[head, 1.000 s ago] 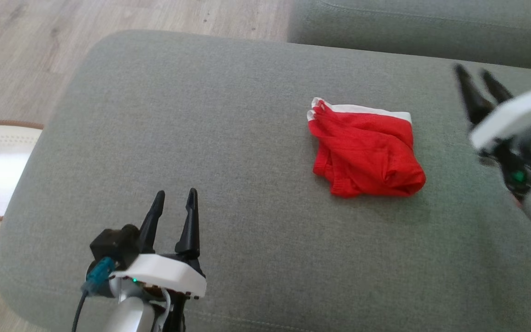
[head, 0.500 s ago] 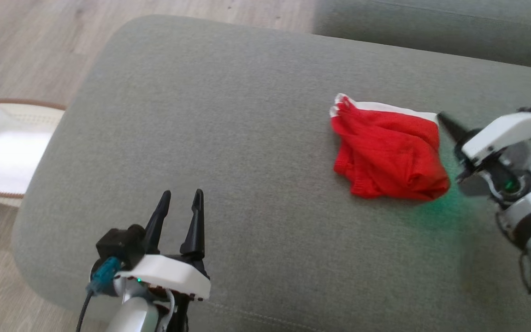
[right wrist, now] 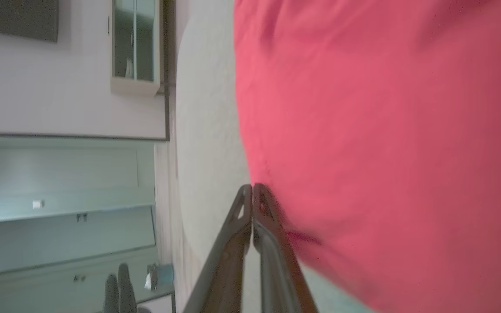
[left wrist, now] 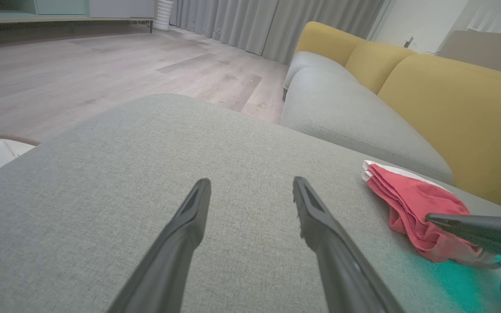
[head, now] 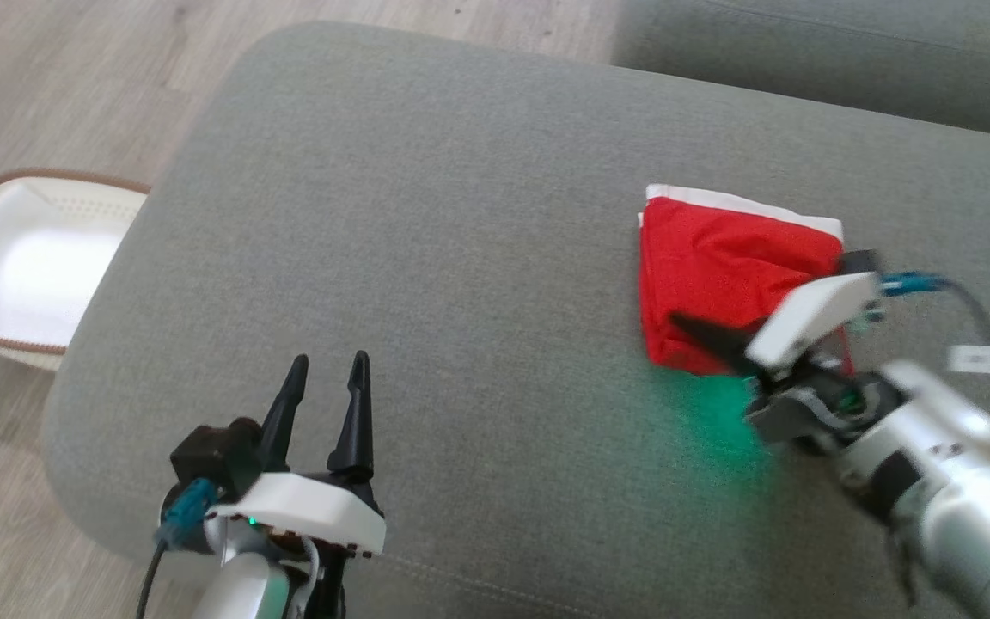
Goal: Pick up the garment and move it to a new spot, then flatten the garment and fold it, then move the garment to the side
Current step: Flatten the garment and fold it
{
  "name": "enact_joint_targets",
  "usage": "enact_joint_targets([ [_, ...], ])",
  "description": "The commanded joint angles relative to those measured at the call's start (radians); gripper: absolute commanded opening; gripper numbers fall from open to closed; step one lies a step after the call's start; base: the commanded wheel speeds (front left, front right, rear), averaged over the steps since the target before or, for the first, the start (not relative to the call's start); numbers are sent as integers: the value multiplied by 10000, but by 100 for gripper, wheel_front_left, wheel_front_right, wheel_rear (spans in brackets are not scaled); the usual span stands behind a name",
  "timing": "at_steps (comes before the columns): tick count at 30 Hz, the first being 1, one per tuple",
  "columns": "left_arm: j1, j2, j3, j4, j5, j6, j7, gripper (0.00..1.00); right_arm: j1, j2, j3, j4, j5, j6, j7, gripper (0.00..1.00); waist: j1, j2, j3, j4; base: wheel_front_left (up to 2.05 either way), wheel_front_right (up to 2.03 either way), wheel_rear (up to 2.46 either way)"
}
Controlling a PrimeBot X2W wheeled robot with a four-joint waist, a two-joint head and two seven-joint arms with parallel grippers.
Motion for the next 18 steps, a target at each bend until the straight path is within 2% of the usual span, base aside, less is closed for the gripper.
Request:
enact_joint_targets([
  [1, -359, 11, 326, -303, 36, 72, -122, 100, 143, 195, 86, -544, -163, 69, 76, 0, 0, 0, -39, -92, 0, 0, 0],
  [5, -357, 11, 335, -334, 80, 74, -122, 100, 502, 339, 145, -1928, -671, 69, -145, 0, 0, 0, -140, -348, 0, 0, 0],
  [9, -375, 11, 497, -430, 229, 35, -122, 100, 743, 14, -346, -3347, -1246, 69, -1200, 0, 0, 0, -268, -697, 0, 0, 0],
  [10, -372, 11, 549, -489, 292, 29, -122, 100, 799, -130, -471, -3697, -1426, 69, -1485, 4, 0, 0, -298, -804, 0, 0, 0],
  [11, -374, 11, 599, -548, 365, 20, -122, 100, 856, -289, -609, -4063, -1619, 69, -1796, 37, 0, 0, -331, -914, 0, 0, 0],
  [12, -377, 10, 659, -613, 438, 9, -122, 100, 945, -425, -782, -4444, -1728, 69, -2083, 93, 0, 0, -376, -1032, 0, 0, 0],
  [13, -382, 10, 732, -675, 508, -5, -122, 100, 1035, -592, -914, -4845, -1854, 69, -2289, 100, 0, 0, -416, -1153, 0, 0, 0],
  [18, -412, 37, 1239, -858, 920, -122, -122, 100, 1364, -1595, -1452, -6258, -2900, 69, -3587, 100, 0, 0, -624, -1896, 0, 0, 0],
])
